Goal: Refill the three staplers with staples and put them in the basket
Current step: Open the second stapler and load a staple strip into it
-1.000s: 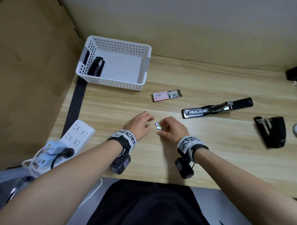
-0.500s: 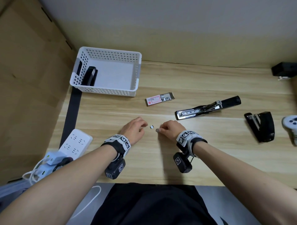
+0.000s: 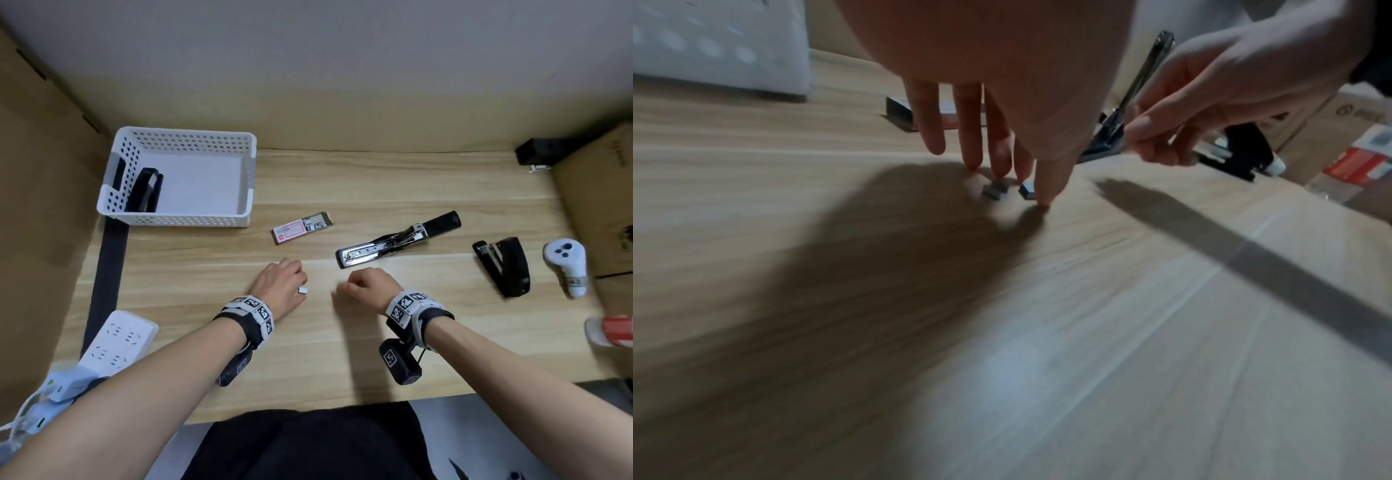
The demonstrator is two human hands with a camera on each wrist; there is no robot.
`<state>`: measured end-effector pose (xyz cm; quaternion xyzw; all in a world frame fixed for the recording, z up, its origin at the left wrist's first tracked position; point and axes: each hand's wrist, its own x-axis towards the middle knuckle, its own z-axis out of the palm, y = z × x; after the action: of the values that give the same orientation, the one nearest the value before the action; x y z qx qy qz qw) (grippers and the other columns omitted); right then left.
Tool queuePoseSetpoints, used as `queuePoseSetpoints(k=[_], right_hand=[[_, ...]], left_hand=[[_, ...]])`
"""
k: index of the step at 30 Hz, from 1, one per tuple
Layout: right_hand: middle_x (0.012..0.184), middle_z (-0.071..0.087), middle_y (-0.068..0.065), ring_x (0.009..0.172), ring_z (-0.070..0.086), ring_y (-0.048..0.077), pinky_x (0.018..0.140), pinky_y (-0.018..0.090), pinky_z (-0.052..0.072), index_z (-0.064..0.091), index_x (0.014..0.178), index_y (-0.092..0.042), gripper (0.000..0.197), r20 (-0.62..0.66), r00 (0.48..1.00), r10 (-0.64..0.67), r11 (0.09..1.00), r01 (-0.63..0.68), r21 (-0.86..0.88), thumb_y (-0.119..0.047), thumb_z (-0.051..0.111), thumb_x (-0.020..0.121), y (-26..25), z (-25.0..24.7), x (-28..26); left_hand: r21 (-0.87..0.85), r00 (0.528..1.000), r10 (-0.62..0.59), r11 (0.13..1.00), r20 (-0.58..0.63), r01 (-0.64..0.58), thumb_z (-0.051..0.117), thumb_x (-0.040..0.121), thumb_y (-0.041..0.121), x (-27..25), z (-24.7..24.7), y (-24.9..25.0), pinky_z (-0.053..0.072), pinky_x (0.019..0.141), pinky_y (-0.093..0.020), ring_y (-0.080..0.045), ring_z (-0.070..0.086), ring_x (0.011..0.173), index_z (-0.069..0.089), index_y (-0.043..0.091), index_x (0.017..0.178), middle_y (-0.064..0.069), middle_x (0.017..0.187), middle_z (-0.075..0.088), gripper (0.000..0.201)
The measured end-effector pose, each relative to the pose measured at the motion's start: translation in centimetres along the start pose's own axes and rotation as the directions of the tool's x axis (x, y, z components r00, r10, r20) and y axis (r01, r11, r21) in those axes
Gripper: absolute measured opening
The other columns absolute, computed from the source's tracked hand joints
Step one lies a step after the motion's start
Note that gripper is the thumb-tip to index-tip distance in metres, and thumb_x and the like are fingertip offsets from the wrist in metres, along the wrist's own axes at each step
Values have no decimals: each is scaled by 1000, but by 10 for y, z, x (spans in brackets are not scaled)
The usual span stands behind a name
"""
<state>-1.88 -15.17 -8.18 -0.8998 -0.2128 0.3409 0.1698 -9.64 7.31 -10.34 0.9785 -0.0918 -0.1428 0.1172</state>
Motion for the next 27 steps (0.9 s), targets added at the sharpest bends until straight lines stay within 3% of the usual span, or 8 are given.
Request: queuePoseSetpoints(k=[3,6,11,15,19,23,27], right_hand=[[80,60,-3,77,56,19,67,29,39,66,83,-23,22,-13,999,44,999,-43,11,-37,54,94,25,-10,-12],[79,60,-3,78,56,19,67,28,38,64,82,-25,20,-33,998,58,998,-57,39,-37,54,94,42,-16,-15],[77,62,-6,76,58,18,65,28,38,61,78,-29,20,-115,990,79,992,-67,107,-38,53,94,64,-25,-13],[75,63,-4,76,59,19,65,28,38,65,77,-26,21,-136,986,98,982,-74,172,-38,56,92,91,-25,-12],[74,62,-4,75,59,20,65,28,38,62,73,-27,23,-104,988,111,979,-91,182,-39,56,92,114,-26,-12],[74,65,-5,74,60,17,65,29,43,63,72,-27,25,-89,990,108,974,-87,209,-41,56,91,124,-31,-6],[75,67,-4,74,61,18,66,29,44,63,71,-26,26,-78,994,72,974,-54,218,-41,56,92,123,-33,3]], left_hand=[[42,1000,15,999,0,-15,62,86,32,2,1,0,45,74,-36,-22,55,100,72,19,92,2,95,61,17],[52,1000,-14,999,25,12,60,85,33,10,-5,4,47,73,-34,-20,55,101,73,20,91,4,93,62,19],[-41,993,-75,997,-90,71,59,86,38,46,-30,36,37,62,-28,-17,57,95,71,24,91,7,92,65,19],[-86,983,-116,991,-144,104,59,89,36,88,-46,67,40,63,-27,-19,62,87,73,23,90,6,90,69,19],[-60,983,-165,985,-80,160,59,88,34,113,-44,86,52,72,-32,-24,65,86,75,22,93,1,90,72,20],[-13,982,-184,983,-40,184,57,89,34,119,-40,90,45,69,-30,-25,65,87,75,22,94,-2,88,72,22],[-22,983,-176,984,-57,175,59,89,37,119,-39,92,48,77,-32,-25,64,93,75,24,101,-1,94,73,24]])
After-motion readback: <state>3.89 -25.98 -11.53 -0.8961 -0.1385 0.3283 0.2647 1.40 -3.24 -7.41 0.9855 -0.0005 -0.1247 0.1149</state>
